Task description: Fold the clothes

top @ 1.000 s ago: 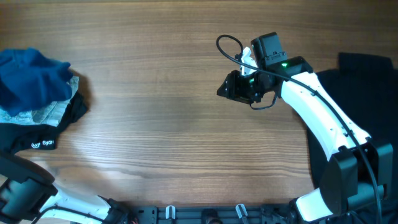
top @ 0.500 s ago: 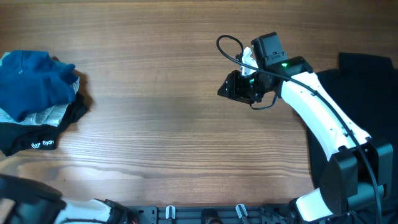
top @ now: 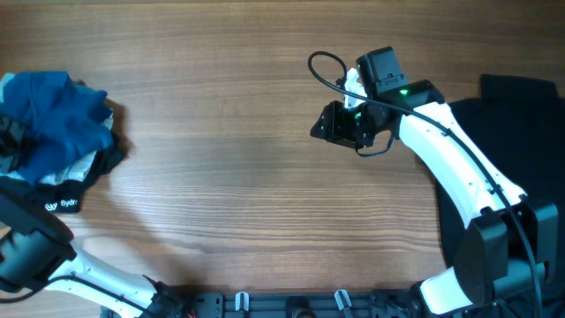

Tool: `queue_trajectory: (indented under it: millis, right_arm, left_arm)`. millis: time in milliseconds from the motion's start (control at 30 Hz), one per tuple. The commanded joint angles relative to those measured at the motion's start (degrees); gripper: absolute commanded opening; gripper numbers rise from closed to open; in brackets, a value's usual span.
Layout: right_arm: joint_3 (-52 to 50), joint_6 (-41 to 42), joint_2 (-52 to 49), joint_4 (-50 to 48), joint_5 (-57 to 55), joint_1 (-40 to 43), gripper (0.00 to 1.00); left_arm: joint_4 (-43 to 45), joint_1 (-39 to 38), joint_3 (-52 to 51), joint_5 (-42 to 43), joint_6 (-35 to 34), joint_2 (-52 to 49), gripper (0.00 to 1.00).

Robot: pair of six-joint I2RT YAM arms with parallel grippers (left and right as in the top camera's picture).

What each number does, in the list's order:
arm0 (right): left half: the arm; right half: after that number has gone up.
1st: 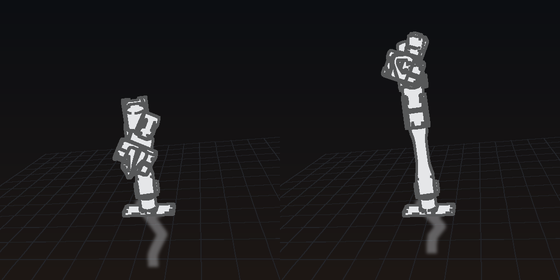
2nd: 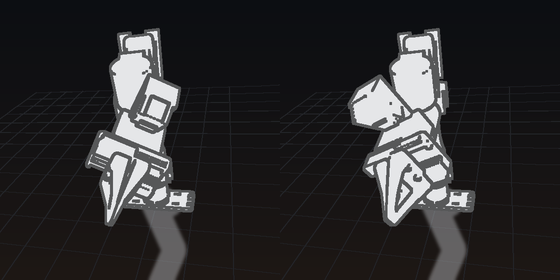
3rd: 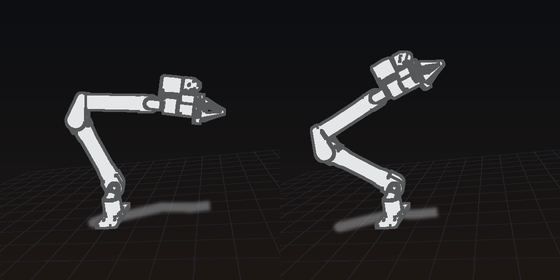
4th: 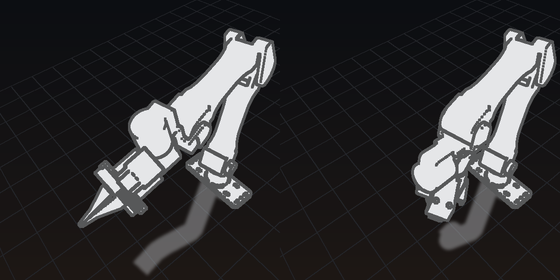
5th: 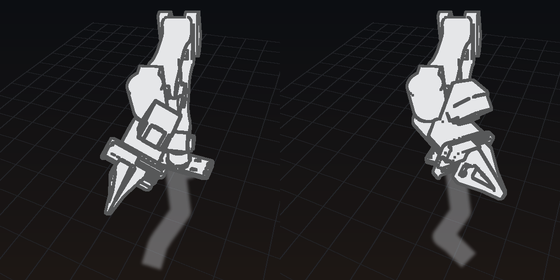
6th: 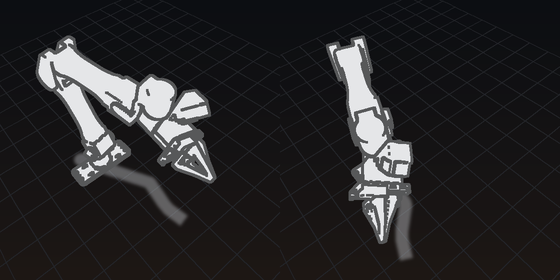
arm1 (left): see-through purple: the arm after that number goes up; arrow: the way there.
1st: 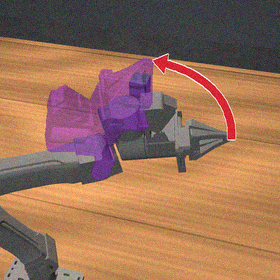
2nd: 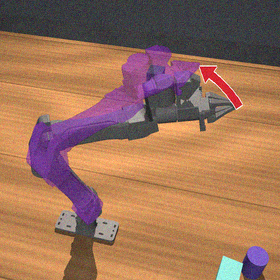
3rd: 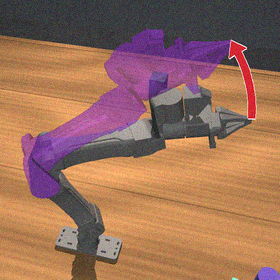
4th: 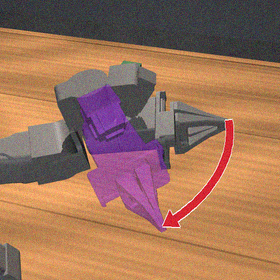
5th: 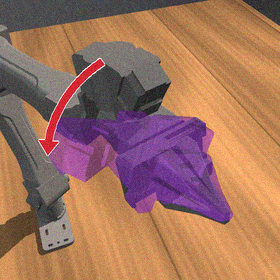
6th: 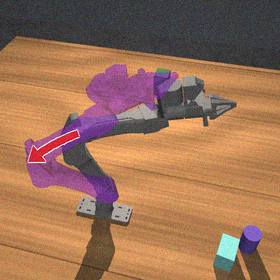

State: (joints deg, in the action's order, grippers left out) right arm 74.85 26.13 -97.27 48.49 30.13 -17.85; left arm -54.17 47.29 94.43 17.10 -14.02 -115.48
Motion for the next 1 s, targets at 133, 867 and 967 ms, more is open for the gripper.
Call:
queue_trajectory:
  millis: [133,867,967]
  right_arm:
    - [0.68,0.87,0.2,0.13,-2.56,-0.13,0.38]
    - [0.68,-6.6,54.45,3.96,-25.0,-0.13,1.0]
    - [0.68,-6.56,57.55,6.19,-25.03,-0.13,1.0]
  left_arm:
    - [-2.49,2.75,-1.14,-0.33,-1.84,-1.01,0.06]
    - [-27.85,-42.01,-1.11,-7.23,11.58,54.12,1.0]
    - [-28.89,-42.21,-1.11,-8.22,11.85,57.2,1.0]
